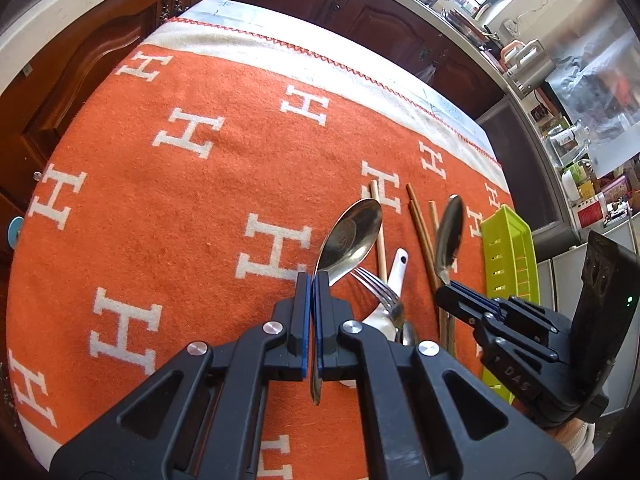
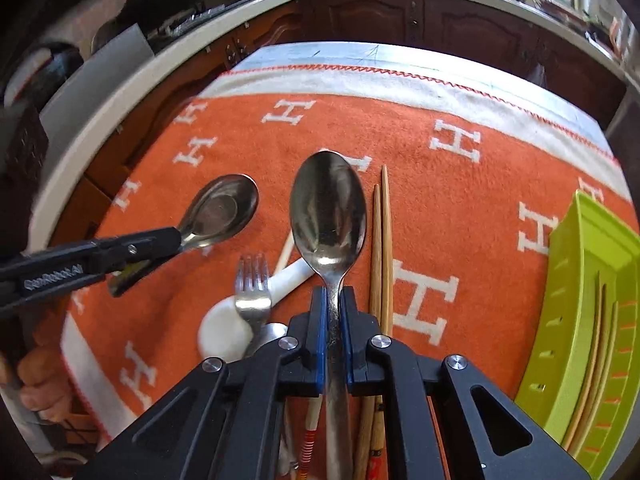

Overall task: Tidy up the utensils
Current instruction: 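Lift the metal spoons from the pile with both tools, then carry both spoons into the green tray and open both tools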

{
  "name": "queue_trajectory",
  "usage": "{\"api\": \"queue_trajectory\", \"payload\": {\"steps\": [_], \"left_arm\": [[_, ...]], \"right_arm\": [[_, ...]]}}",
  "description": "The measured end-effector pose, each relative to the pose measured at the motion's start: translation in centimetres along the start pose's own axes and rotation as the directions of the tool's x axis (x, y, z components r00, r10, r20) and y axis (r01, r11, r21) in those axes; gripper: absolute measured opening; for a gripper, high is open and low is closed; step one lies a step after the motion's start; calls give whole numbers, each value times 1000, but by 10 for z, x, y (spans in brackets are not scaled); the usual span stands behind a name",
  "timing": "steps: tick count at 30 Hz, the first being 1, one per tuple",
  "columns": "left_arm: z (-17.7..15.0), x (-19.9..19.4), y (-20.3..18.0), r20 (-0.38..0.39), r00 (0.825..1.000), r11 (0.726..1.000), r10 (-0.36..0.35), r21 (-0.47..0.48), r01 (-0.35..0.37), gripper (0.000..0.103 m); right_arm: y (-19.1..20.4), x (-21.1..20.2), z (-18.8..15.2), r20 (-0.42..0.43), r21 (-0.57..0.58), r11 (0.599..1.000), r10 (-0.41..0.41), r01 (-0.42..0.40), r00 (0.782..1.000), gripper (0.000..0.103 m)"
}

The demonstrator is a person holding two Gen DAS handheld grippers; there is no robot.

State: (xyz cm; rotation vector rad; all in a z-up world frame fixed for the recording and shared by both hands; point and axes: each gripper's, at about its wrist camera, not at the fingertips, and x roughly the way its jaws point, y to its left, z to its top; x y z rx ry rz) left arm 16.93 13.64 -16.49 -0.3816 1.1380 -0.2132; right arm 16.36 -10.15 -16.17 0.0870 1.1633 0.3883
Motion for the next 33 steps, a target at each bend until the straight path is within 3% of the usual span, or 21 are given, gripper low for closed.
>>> {"api": "queue_trajectory", "payload": {"steps": [8, 17, 25, 33], "left_arm": [[-7, -24, -26, 29, 999, 999, -29, 28, 28, 0], [-28, -49, -76, 39, 998, 995, -58, 87, 55, 0], [-46, -65, -144, 42, 992, 983, -118, 144, 110, 0], [-68, -44, -233, 3, 990, 968, -143, 210, 139, 0]], "right_arm": [[-17, -60, -13, 112, 102, 979, 162, -174, 980, 3], [-32, -113, -38, 192, 146, 963, 196, -225, 962, 2], [-73, -196, -68, 285, 232, 955, 112, -182, 952, 2], [-135, -239, -97, 238, 374, 926, -44, -50, 970, 2]]}}
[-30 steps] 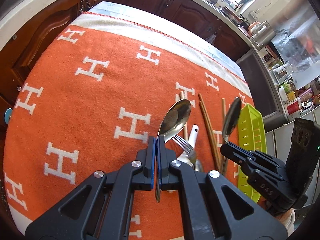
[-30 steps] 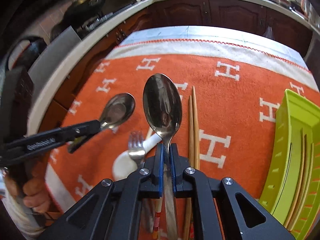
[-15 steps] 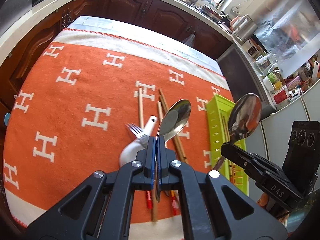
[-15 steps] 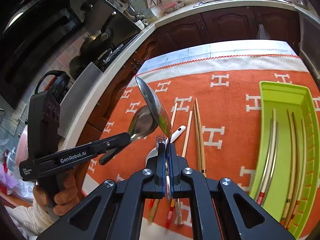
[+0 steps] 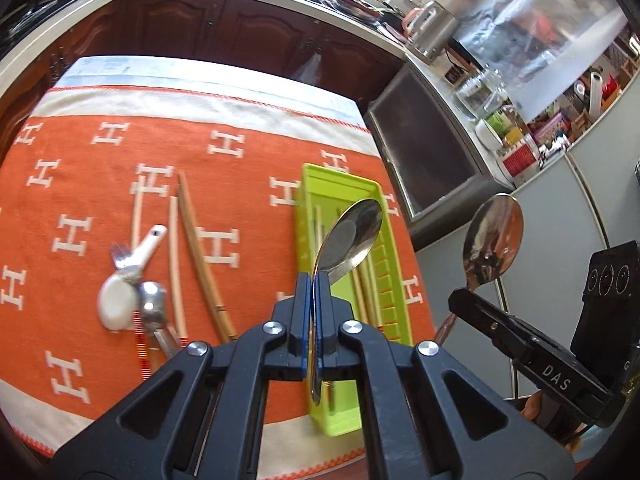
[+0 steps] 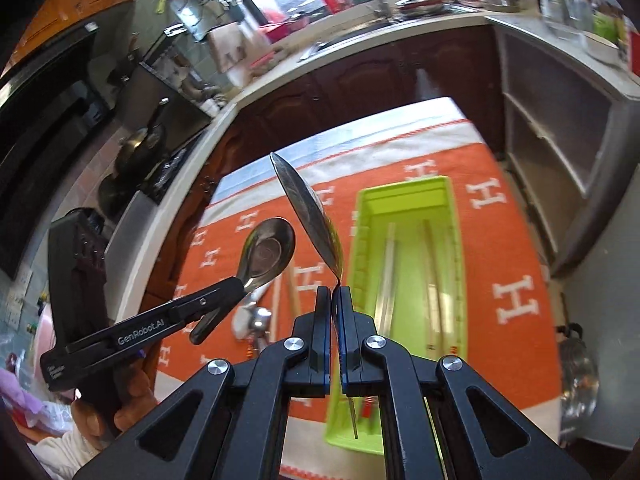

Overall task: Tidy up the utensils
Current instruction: 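Carry both spoons into the green tray and open both tools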

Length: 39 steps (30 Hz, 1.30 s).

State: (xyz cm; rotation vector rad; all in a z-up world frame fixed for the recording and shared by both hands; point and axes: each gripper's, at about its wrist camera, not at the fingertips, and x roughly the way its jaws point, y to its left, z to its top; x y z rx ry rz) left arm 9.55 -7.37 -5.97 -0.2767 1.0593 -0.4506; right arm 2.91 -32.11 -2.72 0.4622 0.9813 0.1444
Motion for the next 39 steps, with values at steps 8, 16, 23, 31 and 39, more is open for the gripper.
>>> {"api": "queue_trajectory", "payload": {"steps": [8, 16, 23, 31, 39], "left_arm": [[9, 70, -34, -20, 996, 996, 90, -25, -90, 0], [30, 113, -35, 12, 991, 990, 134, -41, -133, 0], [29, 144, -21, -66, 987, 987, 146, -52, -150, 2], [9, 104, -19, -100, 986, 991, 132, 50, -128, 3], [-19, 43, 13, -123, 978, 979, 170, 136, -153, 3]], "right_arm": [[-50, 46, -1, -112, 74, 994, -66, 74, 991, 2], [-71, 108, 2, -200, 92, 984, -130, 150, 971, 3], [-78, 113, 7, -158, 114, 981, -137, 156, 978, 19], [-70, 97, -7, -145, 86, 982, -157, 171, 977, 19], [-58, 88, -39, -165, 89, 985, -131, 147, 977, 20]]}}
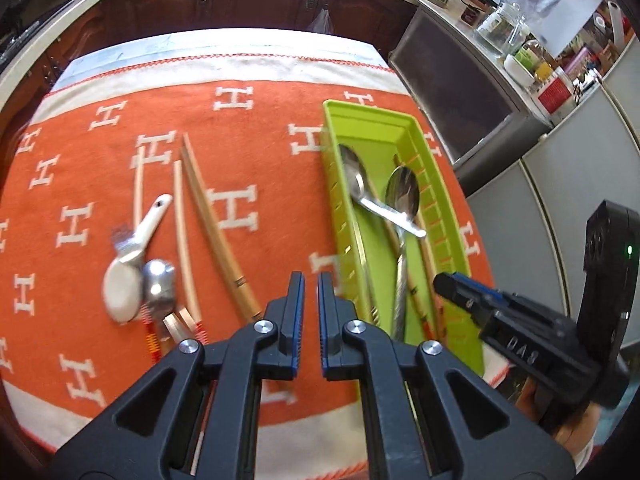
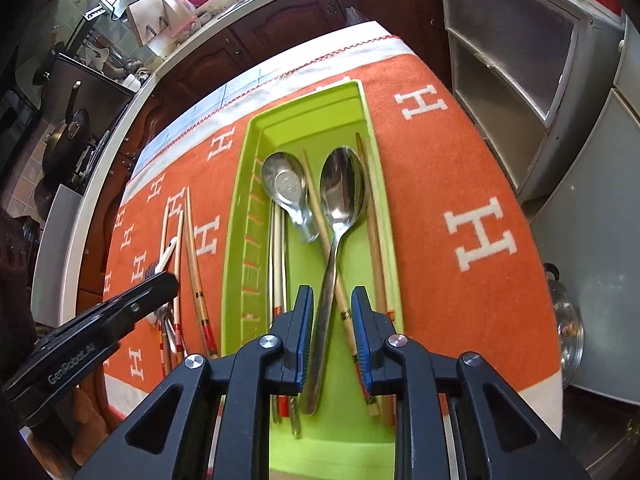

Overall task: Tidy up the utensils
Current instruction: 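Carry both spoons into the green tray and open both tools, then move both open tools back over the remaining utensils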

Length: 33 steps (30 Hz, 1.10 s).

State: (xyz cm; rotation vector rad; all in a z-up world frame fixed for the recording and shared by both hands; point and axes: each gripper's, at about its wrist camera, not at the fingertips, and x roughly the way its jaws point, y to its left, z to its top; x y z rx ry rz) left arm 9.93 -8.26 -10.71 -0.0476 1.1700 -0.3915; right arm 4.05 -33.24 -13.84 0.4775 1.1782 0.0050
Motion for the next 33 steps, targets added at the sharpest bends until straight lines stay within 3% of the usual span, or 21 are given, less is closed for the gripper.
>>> {"api": "queue_trajectory", "payload": {"steps": [6, 13, 26, 33], "left_arm": [[-33, -39, 43, 26, 998, 998, 65, 11, -66, 3], [-67, -63, 100, 19, 996, 994, 92, -55, -91, 3], [-97, -45, 145, 1, 995, 988, 103, -115, -102, 3], [-100, -38, 168, 9, 997, 986, 73, -153, -71, 3]], "right_arm": [[22, -9, -25, -4, -44, 998, 40, -41, 999, 19], [65, -13, -38, -19, -133, 987, 87, -89, 996, 19], [164, 27, -63, -100, -310, 940, 119, -144, 988, 21], [205, 71, -70, -84, -397, 913, 64, -93, 994, 22]]}}
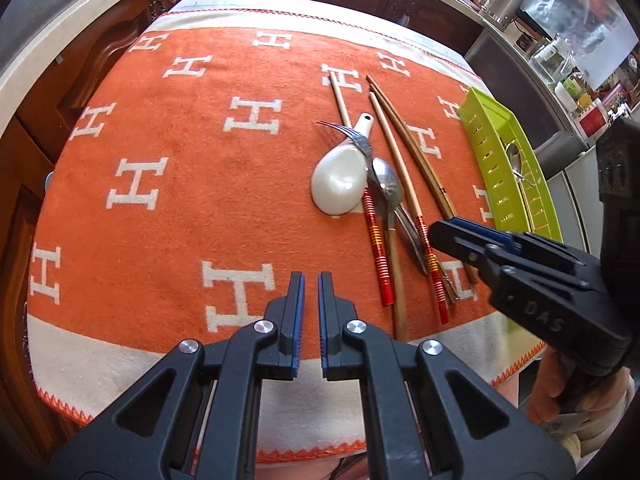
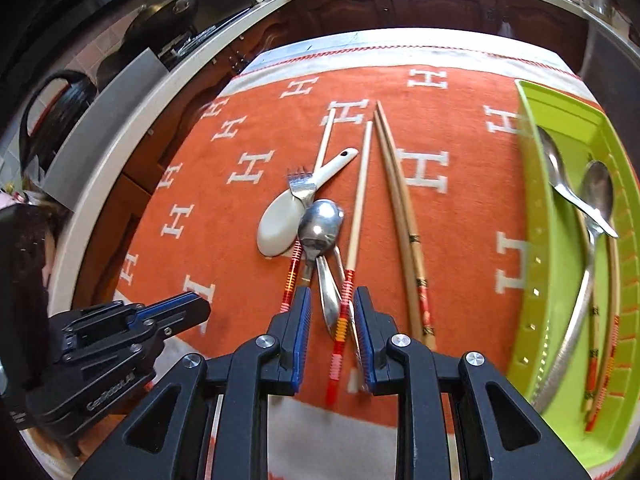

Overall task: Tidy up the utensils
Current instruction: 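Move both open tools back over the remaining utensils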

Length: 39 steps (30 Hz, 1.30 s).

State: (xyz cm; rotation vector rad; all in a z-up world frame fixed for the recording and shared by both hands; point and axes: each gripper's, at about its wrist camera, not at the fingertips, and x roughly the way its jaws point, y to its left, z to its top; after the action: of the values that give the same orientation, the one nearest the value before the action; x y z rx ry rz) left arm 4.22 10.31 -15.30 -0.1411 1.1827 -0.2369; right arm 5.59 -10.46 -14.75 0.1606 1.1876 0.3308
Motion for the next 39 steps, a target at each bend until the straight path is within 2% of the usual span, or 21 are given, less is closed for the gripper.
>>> {"api": "queue_trajectory", "payload": {"steps": [4, 10, 14, 19, 21, 23, 27, 30, 35, 39], "left_arm": [[0, 2, 20, 3, 1000, 999, -15, -39, 15, 3], [0, 12, 42, -9, 999, 996, -44, -82, 43, 3], [2, 14, 49, -9, 998, 994, -54, -91, 53, 3], [4, 18, 52, -16, 998, 994, -63, -91, 61, 3], [4, 18, 52, -18, 998, 994, -66, -91, 64, 3], [5, 19, 51, -16, 998, 994, -68, -89, 66, 3], [7, 18, 47, -13, 997, 995, -71, -76, 70, 3], [11, 19, 40, -13, 997, 995, -76, -60, 75, 3], [26, 22, 33, -14, 990, 988, -142, -63, 141, 3], [48, 26, 30, -17, 973, 970, -229, -92, 226, 4]], "right_arm": [[15, 20, 6, 6, -49, 997, -61, 62, 998, 23], [34, 41, 14, 23, -97, 985, -138, 139, 990, 30], [45, 53, 18, 60, -144, 959, -239, 245, 969, 30], [54, 59, 21, 107, -169, 937, -290, 304, 951, 30], [53, 59, 21, 110, -165, 936, -296, 311, 949, 25], [48, 55, 20, 107, -143, 947, -274, 288, 956, 24], [32, 44, 20, 101, -72, 972, -216, 224, 971, 13], [19, 39, 20, 91, -13, 985, -170, 172, 981, 9], [7, 36, 18, 90, 23, 992, -122, 121, 988, 8], [1, 33, 18, 91, 55, 997, -59, 54, 994, 6]]}}
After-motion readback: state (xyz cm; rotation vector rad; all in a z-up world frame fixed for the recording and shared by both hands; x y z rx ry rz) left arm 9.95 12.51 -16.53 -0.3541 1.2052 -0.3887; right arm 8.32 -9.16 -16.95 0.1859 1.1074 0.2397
